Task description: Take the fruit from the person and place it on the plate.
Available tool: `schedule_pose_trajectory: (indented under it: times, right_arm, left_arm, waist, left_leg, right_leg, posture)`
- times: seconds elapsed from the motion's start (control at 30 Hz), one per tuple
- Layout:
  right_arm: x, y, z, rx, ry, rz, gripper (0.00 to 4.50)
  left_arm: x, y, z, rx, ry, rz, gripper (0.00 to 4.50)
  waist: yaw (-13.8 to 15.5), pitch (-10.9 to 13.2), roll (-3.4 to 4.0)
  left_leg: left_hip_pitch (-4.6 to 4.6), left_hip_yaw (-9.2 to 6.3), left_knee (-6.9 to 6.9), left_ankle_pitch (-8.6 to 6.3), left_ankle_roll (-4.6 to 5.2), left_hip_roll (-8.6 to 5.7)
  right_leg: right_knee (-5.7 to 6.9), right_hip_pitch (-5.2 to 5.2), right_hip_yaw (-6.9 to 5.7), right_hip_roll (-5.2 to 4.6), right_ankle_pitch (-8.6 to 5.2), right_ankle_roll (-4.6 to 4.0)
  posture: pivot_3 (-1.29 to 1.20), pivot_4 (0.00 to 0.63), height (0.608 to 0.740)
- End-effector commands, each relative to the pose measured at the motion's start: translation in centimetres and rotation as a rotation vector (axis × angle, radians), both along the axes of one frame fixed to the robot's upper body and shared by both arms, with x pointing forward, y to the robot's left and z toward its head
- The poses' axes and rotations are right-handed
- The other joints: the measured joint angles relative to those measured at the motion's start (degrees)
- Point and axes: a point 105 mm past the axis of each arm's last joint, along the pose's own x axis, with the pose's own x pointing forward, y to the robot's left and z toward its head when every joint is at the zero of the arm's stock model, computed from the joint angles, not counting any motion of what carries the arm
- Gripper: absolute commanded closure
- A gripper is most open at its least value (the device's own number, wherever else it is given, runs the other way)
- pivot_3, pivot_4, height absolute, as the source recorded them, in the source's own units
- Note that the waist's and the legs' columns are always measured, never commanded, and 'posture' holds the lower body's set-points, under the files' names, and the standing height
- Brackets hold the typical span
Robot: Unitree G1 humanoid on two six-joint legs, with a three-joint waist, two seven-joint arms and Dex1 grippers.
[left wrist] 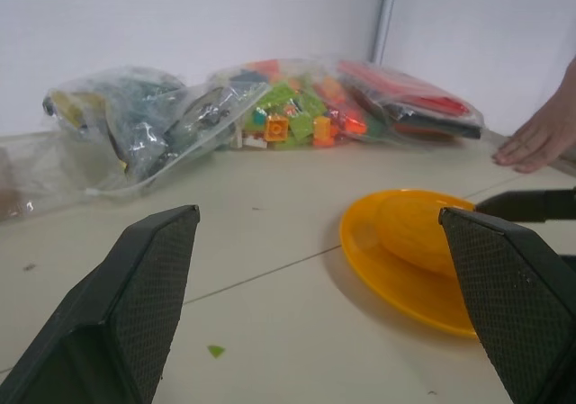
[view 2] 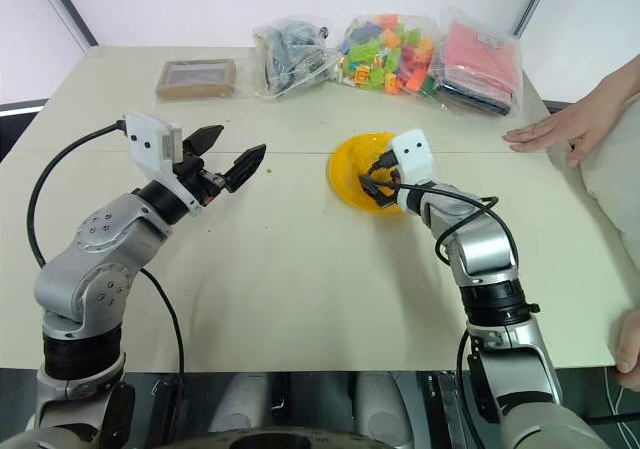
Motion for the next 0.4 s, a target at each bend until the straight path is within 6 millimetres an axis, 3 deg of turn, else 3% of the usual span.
schedule_pose_trajectory:
  times: [0.03,0.13,0.3,0.4]
  right_arm:
    - [-1.3,0.6,5.4,0.043,-0.200,0.144,0.06]
    - [-3.0,1.8,8.4,0.121,-0.260,0.286,0.06]
    - [-4.8,3.2,10.7,0.146,-0.288,0.434,0.06]
    - [-5.0,3.4,11.1,0.140,-0.299,0.461,0.06]
  left_arm:
    - [-0.5,-0.4,1.1,0.004,-0.051,-0.008,0.00]
    - [-0.5,-0.3,1.0,0.004,-0.048,-0.002,0.00]
    - [-0.9,0.1,0.9,0.014,-0.045,-0.001,0.00]
    - [-1.3,0.6,0.9,0.009,-0.044,0.021,0.00]
  waist:
    - [-0.01,0.00,0.00]
    - [-0.24,0.00,-0.01]
    - [-0.12,0.00,-0.01]
    - [-0.10,0.00,-0.01]
  left_leg:
    - [0.00,0.00,0.00,0.00,0.00,0.00]
    - [0.00,-0.01,0.00,0.00,0.00,0.01]
    - [0.02,-0.05,0.00,0.00,0.00,0.05]
    - [0.01,-0.04,0.00,0.00,0.00,0.03]
  right_leg:
    - [-0.01,0.00,0.00,0.00,0.00,0.00]
    - [0.00,0.00,0.00,0.01,0.00,0.00]
    - [0.00,0.02,0.00,0.06,0.00,0.00]
    - [-0.01,0.02,0.00,0.01,0.00,0.00]
  posture:
    - [0.00,0.150,0.731]
    - [0.00,0.150,0.731]
    - [0.00,0.150,0.731]
    - [0.00,0.150,0.731]
